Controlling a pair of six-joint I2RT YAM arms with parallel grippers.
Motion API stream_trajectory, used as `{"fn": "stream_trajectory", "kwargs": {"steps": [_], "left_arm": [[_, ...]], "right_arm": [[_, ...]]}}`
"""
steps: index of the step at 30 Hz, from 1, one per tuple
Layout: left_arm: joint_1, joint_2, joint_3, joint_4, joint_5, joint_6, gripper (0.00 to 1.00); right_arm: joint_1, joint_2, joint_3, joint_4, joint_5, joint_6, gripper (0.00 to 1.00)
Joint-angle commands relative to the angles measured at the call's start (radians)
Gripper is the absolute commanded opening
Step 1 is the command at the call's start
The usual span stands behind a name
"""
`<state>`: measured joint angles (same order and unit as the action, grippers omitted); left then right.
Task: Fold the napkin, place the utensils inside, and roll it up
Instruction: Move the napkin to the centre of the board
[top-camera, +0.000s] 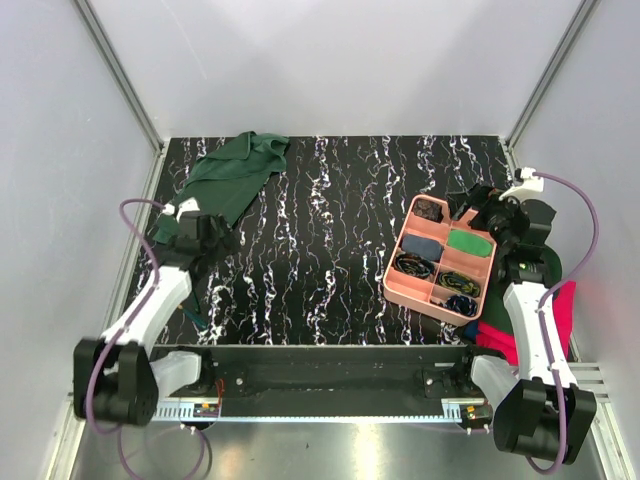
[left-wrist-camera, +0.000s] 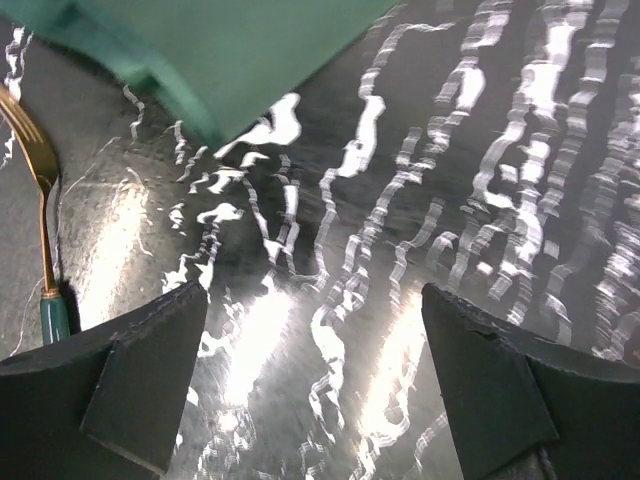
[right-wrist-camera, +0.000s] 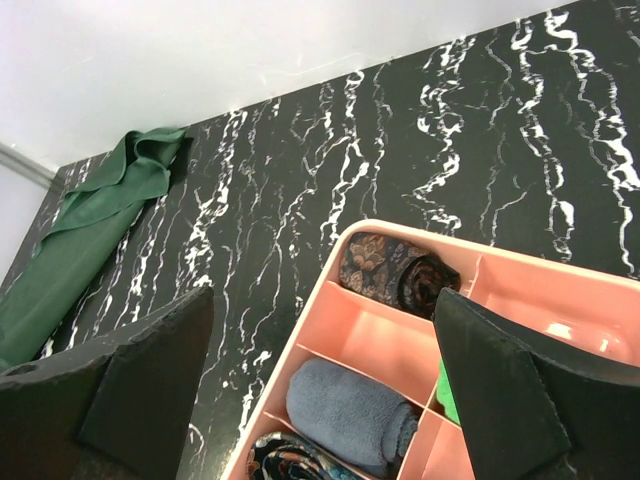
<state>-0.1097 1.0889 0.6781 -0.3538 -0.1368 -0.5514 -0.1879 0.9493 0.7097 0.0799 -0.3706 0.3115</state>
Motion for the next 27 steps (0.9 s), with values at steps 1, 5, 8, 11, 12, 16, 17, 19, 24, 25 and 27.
{"fn": "stream_trajectory", "kwargs": {"steps": [1,5,8,11,12,16,17,19,24,25,27], "left_arm": [[0.015,0.098,-0.005,0.176,-0.092,-0.053,0.9],[0.067,0.195,-0.005,0.251,-0.078,-0.09,0.89],[0.102,0.239,-0.009,0.301,-0.072,-0.105,0.88],[0.129,0.296,0.009,0.341,-0.037,-0.098,0.86],[0.133,0.314,0.015,0.351,-0.011,-0.094,0.85],[0.143,0.394,0.055,0.375,0.029,-0.087,0.82],[0.146,0.419,0.064,0.383,0.029,-0.087,0.8],[0.15,0.442,0.074,0.394,0.043,-0.09,0.76],[0.153,0.496,0.101,0.427,0.094,-0.081,0.44],[0.151,0.508,0.104,0.43,0.095,-0.081,0.4],[0.151,0.519,0.112,0.432,0.098,-0.074,0.28]], "right_arm": [[0.001,0.002,0.037,0.008,-0.04,0.0,1.0],[0.001,0.005,0.045,-0.003,-0.047,-0.005,1.0],[0.001,0.006,0.047,-0.005,-0.047,-0.006,1.0],[0.001,0.016,0.051,-0.005,-0.05,-0.008,1.0],[0.001,0.019,0.053,-0.006,-0.05,-0.008,1.0],[0.001,0.034,0.059,-0.009,-0.054,-0.012,1.0],[0.001,0.034,0.06,-0.009,-0.054,-0.012,1.0],[0.001,0.035,0.063,-0.014,-0.054,-0.015,1.0],[0.001,0.039,0.068,-0.023,-0.054,-0.02,1.0],[0.001,0.042,0.07,-0.026,-0.054,-0.022,1.0],[0.001,0.045,0.071,-0.028,-0.057,-0.022,1.0]]}}
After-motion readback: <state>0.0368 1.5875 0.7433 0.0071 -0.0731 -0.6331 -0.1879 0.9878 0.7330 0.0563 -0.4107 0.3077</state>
